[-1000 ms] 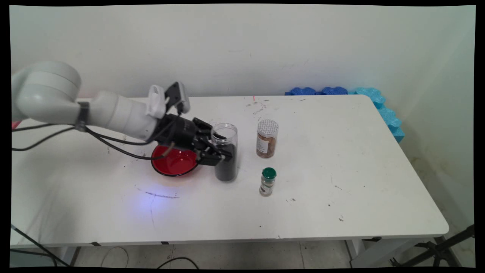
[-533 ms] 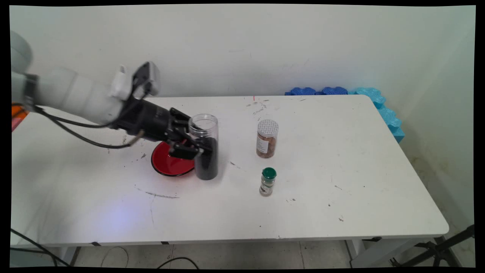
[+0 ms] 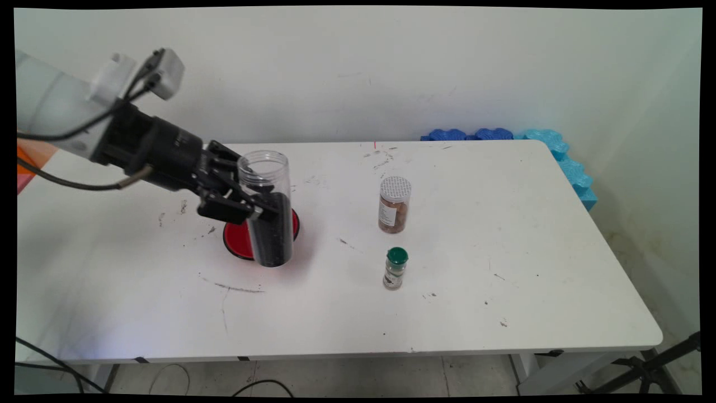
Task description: Pour the black seasoning powder in the red bowl
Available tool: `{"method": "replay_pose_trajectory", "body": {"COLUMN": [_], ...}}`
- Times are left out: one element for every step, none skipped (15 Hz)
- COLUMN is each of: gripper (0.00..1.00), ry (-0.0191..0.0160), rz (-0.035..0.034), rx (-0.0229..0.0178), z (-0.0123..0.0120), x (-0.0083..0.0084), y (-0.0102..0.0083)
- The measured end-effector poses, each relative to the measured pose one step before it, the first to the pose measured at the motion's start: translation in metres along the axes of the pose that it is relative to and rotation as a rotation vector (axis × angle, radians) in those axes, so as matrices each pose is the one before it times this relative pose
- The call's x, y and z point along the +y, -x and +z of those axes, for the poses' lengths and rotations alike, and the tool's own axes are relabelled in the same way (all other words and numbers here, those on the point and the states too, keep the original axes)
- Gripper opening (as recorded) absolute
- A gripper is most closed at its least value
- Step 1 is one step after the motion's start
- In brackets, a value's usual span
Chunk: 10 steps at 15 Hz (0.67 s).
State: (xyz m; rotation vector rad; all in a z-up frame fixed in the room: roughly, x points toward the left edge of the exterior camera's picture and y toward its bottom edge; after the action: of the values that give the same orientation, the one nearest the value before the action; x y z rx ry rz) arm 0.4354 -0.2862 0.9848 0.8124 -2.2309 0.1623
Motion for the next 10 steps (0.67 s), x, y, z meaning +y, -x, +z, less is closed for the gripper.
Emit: {"method": "replay_pose_trajectory", "body": {"gripper": [0.00,0.00,0.00,0.00,0.00,0.00,0.00,0.00,0.00,0.00], "ry": [0.00151,0.00066,-0.00082,-0.00125,-0.00011,0.00106,0.00044,-0.00025,-0.00058,-0.00093], "rz": [-0.00659,-0.00608,-0.00692,-0.00441,-0.00476,-0.00540,-0.00717,-0.00561,-0.01305,-0.02004], "rx": [-0.00462,-0.00521,-0.00808,-0.00788,-0.01091,-0.01293,-0.01013,-0.00680,-0.01332,-0.01617], "z": [-0.00536,-0.00486,-0.00556,-0.00345,-0.00332,-0.00261,-0.00168,-0.00112,-0.00109,-0.00091], "x": [0.00086,0.00051,-0.00021,-0.00103,-0.00152,-0.00196,-0.00205,-0.00134,-0.00240,-0.00300], "y": [-0.00152,-0.00124,-0.00129,-0.00066,-0.00032,0.00006,0.00017,0.00033,0.00081,0.00111]}}
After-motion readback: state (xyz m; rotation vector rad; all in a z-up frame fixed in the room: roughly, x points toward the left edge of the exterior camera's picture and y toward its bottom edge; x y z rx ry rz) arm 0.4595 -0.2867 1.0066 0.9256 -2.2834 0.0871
